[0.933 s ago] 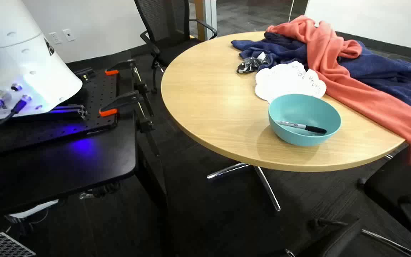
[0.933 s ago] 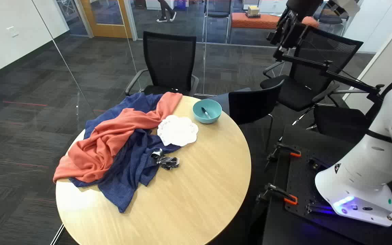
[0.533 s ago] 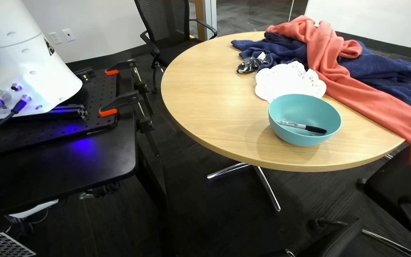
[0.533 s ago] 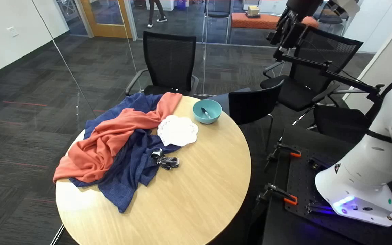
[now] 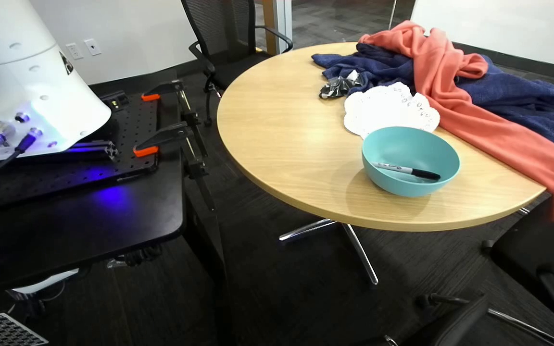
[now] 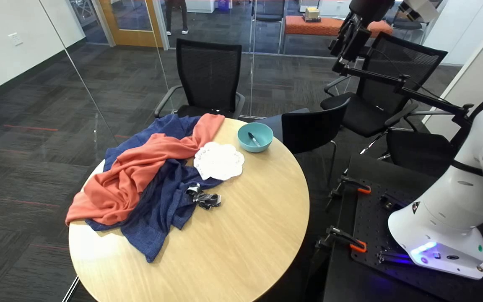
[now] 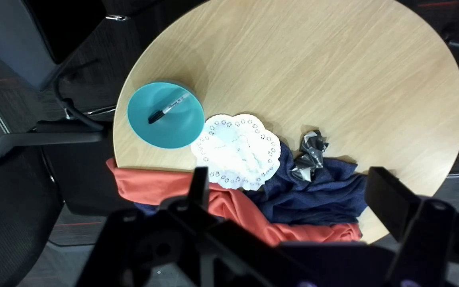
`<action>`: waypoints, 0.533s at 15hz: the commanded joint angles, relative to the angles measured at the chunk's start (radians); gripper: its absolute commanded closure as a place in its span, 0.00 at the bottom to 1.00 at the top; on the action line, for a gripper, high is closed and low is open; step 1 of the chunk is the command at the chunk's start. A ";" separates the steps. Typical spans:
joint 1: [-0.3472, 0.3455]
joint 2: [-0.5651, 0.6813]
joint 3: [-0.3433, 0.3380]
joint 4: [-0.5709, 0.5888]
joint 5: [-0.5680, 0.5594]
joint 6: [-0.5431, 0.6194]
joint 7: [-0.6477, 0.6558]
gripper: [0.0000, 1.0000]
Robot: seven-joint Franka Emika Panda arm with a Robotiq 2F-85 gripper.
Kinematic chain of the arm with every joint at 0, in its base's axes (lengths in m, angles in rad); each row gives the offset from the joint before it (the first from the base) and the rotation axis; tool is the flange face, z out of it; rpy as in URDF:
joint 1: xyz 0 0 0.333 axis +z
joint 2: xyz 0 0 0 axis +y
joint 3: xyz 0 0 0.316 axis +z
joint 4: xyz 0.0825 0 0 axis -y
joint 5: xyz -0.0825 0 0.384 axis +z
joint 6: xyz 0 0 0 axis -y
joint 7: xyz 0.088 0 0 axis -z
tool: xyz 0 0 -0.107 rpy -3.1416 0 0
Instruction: Remove the pen from the blue bowl
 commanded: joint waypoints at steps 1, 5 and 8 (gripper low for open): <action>-0.011 0.124 0.003 0.037 0.046 0.101 0.083 0.00; -0.044 0.277 0.020 0.061 0.068 0.242 0.206 0.00; -0.072 0.417 0.024 0.081 0.088 0.360 0.297 0.00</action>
